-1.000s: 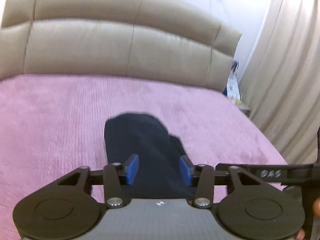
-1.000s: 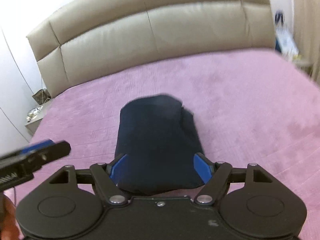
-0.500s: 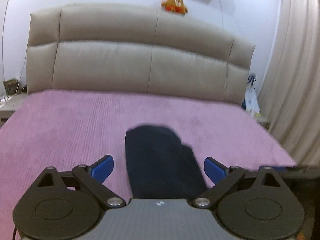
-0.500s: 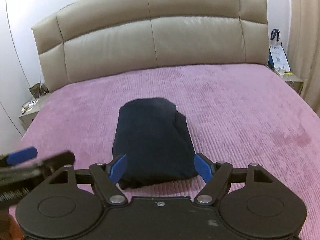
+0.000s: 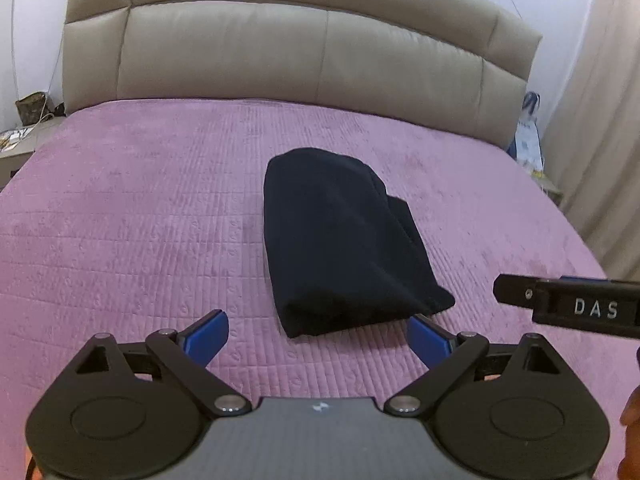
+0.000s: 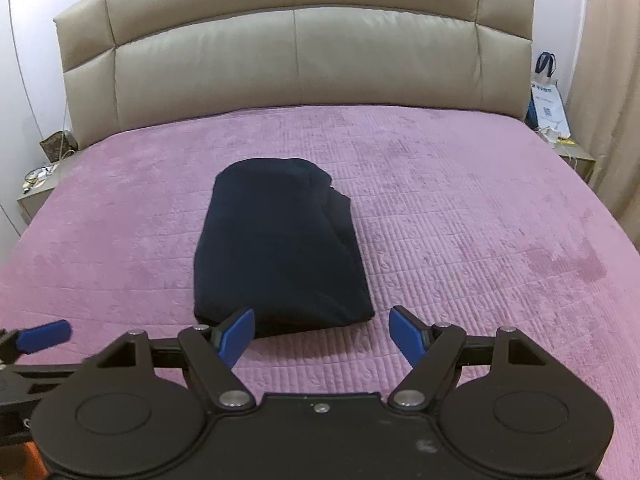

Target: Fold large clothes

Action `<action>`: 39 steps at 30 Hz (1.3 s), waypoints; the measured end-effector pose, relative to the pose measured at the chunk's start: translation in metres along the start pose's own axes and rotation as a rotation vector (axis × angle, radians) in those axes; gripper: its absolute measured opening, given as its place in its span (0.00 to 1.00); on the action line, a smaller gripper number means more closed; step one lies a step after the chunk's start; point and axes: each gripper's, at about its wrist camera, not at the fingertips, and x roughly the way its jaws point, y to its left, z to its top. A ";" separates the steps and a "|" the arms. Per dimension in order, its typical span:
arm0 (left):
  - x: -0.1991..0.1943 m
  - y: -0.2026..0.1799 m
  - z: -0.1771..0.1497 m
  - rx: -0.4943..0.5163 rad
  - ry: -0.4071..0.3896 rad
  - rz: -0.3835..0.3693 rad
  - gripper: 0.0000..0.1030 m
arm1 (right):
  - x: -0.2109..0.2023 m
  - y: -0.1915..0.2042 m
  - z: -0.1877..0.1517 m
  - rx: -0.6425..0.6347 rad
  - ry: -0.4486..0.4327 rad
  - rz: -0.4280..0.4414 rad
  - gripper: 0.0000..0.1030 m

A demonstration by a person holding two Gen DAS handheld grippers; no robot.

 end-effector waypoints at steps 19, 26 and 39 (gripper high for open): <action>-0.001 -0.003 0.007 0.059 -0.001 0.116 0.95 | 0.000 -0.008 0.000 -0.002 0.002 0.027 0.86; 0.000 0.000 0.007 0.054 0.005 0.120 0.95 | 0.003 -0.009 -0.001 0.012 0.018 0.043 0.86; -0.006 0.005 0.010 0.039 -0.001 0.130 0.95 | 0.003 -0.012 -0.002 0.031 0.017 0.086 0.86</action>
